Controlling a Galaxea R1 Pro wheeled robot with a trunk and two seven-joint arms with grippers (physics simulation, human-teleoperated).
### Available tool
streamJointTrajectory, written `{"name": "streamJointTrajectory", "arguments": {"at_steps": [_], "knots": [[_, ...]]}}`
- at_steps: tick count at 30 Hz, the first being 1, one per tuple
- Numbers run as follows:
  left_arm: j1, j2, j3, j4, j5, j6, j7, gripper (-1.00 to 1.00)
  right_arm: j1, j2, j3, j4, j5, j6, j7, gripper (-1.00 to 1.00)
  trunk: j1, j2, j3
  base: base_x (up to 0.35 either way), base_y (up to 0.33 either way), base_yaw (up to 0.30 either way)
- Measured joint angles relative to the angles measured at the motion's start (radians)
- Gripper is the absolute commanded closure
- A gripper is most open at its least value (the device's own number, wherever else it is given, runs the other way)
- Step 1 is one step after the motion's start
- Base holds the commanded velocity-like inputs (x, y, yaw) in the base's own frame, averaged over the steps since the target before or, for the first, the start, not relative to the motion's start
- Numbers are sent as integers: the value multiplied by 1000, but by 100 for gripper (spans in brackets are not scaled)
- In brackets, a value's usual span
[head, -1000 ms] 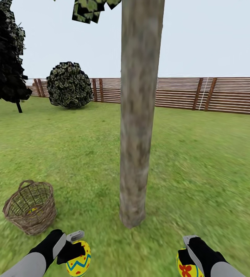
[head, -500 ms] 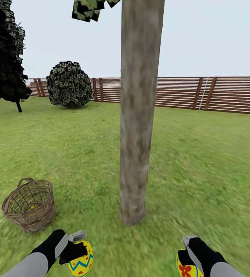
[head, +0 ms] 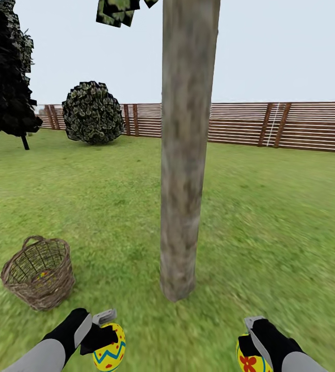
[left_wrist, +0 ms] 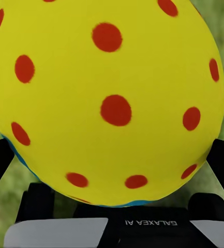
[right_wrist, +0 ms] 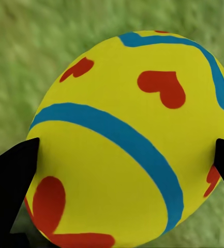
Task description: Take the three Easter eggs out of the wicker basket on the lawn in the garden, then place them on the lawn next to a single tree (choose any tree) so that all three eggs are next to the same tree and none are left in the basket.
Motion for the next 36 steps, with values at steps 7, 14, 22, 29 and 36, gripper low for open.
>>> {"name": "streamJointTrajectory", "arguments": {"at_steps": [7,14,22,29,36], "knots": [[0,0,0,0,0,0,0,100,0,1,0,0,1,-1,0,100,27,-49,-22,0,0,0],[0,1,0,0,0,-2,0,100,0,0,-1,1,1,-2,0,100,54,-98,-44,0,0,0],[0,1,0,0,-1,-2,0,100,0,1,0,1,1,-2,-3,100,84,-154,-69,0,0,0],[0,1,-1,0,-1,-2,0,100,0,1,0,2,1,-3,-3,100,111,-203,-91,0,0,0],[0,1,0,0,-1,-2,0,100,0,1,-1,2,1,-4,-3,100,138,-252,-113,0,0,0]]}}
